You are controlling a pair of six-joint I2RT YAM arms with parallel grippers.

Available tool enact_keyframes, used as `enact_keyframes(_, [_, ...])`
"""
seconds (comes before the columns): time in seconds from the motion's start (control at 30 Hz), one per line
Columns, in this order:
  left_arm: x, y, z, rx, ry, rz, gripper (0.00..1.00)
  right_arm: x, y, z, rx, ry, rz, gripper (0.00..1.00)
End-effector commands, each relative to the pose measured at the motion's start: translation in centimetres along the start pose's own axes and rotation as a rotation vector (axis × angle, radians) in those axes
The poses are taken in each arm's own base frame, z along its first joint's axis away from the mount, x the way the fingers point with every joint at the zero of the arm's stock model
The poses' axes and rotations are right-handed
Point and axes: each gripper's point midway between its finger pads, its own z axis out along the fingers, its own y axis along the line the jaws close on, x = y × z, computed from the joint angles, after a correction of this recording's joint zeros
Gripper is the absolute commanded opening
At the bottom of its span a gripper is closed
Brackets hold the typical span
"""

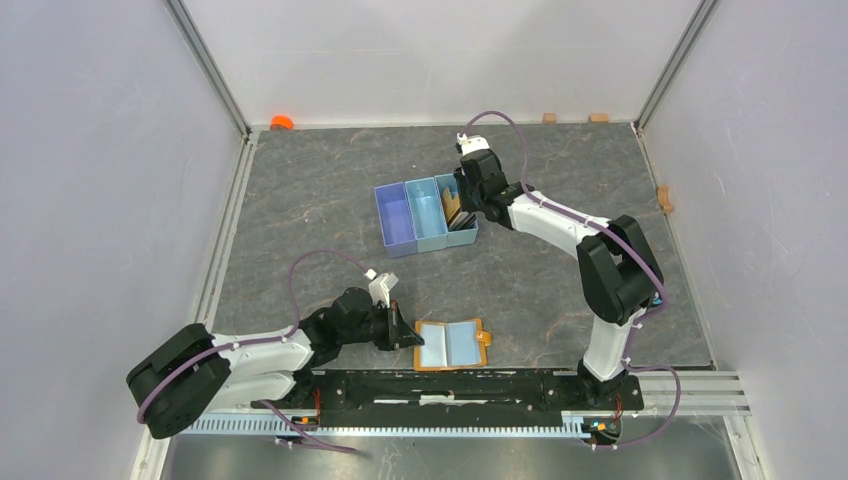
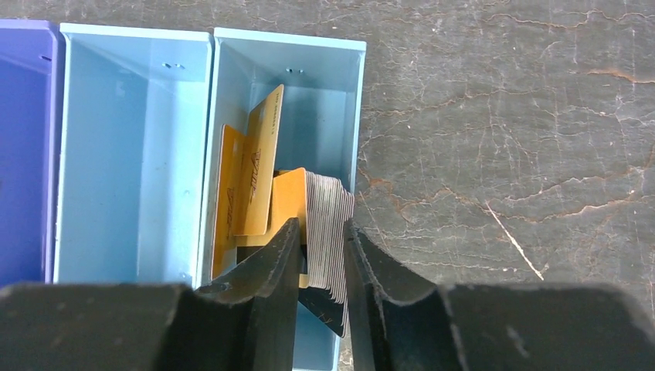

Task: Put the credit cards into the card holder
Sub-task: Pick up the credit card from the storage box.

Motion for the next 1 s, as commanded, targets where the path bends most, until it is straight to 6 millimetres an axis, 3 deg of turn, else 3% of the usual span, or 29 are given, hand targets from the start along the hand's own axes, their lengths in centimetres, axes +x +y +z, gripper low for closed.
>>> enact_keyframes(0.0, [-0.2,-0.1,-0.1,0.008,-0.013,-0.002,0.02,-1.3,-0.8,-1.1,0.017,-0.04,-0.009,0.3])
enact_keyframes(0.23, [-0.2,-0.1,-0.1,0.007,-0.013,-0.003,0.02,-0.9,-0.5,-0.9,-0.001,-0.028,-0.012,0.19])
enact_keyframes(0.47, [-0.2,0.0,-0.1,0.005,-0.015,-0.003,0.02,-0.9,0.2,-0.8,-0.03,-0.025,0.008,0.0])
enact_keyframes(0.53, [-0.2,0.0,-0.1,0.004,-0.016,-0.003,0.02,-1.3,0.4,-1.0,-0.044,-0.039,0.021,0.0])
enact_keyframes(0.83, [-0.6,0.4,-0.3,-0.017,-0.041,0.003,0.02,-5.3,1.4,-4.8,-0.136,-0.198,0.089,0.0])
enact_keyframes(0.97, [-0.7,0.8,-0.4,-0.04,-0.045,0.023,0.09,-6.5,1.1,-6.9,-0.149,-0.252,0.092,0.0])
